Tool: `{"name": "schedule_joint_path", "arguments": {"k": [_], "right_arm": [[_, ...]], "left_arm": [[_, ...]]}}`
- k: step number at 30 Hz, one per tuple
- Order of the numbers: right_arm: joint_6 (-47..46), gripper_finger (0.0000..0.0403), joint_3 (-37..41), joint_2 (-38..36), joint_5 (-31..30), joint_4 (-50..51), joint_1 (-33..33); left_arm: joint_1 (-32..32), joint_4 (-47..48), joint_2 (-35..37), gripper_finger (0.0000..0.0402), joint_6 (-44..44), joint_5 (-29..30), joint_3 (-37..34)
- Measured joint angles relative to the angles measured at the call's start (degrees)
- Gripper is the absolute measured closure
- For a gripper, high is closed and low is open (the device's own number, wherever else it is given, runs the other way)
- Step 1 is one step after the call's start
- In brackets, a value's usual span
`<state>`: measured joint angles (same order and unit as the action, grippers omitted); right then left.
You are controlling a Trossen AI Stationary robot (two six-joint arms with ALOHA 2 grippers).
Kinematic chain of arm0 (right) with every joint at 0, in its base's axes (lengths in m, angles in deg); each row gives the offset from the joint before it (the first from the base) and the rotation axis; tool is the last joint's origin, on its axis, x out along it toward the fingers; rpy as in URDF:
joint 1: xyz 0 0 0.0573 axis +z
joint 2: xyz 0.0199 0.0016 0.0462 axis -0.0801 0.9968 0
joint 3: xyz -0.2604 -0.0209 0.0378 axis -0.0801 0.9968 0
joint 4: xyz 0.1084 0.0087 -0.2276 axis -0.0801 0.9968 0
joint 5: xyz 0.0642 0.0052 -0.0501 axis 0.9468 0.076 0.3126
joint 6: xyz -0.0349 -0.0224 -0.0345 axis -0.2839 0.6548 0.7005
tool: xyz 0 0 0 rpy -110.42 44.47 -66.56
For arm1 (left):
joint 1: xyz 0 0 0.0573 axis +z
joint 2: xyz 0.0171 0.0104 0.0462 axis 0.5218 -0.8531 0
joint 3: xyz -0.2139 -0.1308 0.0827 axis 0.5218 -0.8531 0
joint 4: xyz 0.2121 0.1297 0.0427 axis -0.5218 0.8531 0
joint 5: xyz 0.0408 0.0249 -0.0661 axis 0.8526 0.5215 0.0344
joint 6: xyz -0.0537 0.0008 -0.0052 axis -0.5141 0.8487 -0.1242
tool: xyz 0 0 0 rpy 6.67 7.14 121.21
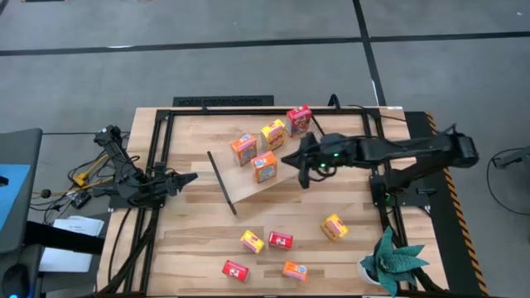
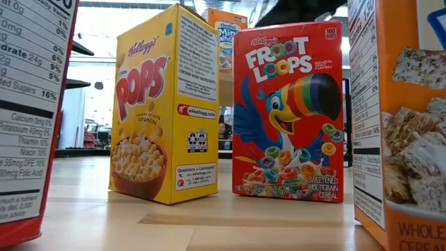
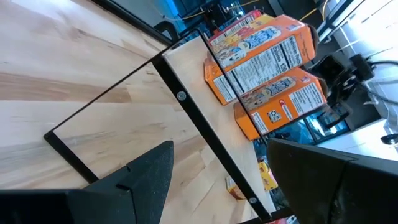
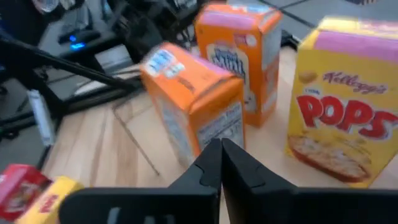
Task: Stack cereal on shelf
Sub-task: Put the top orange cereal box on the shelf aligned with the other orange cereal box
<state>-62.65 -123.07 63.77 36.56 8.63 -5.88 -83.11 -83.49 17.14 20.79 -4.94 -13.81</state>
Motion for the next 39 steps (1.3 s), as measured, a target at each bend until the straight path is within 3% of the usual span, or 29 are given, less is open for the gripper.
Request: {"name": "schedule_joint_path", "arguments": {"k": [5, 13, 19, 27, 31, 39], "right_arm": [[0.02, 0.0388, 0.08, 4.9, 0.05, -4.95, -0.03], [-0.5, 0.0366, -0.14, 8.5, 0.09, -10.5, -1.27], [-2.01, 0.0377, -0.16, 11.69, 4.48, -16.05, -2.94], [-1.77, 0.0386, -2.04, 8.44, 4.52, -14.63, -4.71], [-2.48, 0.0375, -2.29, 5.28, 4.34, -11.99, -2.4], [-3.25, 0.0391, -2.19, 8.61, 0.53, -10.94, 6.44]], "left_arm": [[0.02, 0.22, -0.02, 0.0152, -0.09, 0.47, -0.01], [0.02, 0.15, -0.02, 0.0152, 0.24, 0.47, -0.01], [0.02, 0.17, 0.0, 0.0152, 0.77, 0.56, -0.01], [0.01, 0.17, -0.01, 0.0152, 0.98, 0.56, -0.01], [0.02, 0.17, -0.02, 0.0152, 1.2, 0.56, -0.01], [0.0, 0.17, -0.02, 0.0152, 1.13, 0.56, -0.01]]}}
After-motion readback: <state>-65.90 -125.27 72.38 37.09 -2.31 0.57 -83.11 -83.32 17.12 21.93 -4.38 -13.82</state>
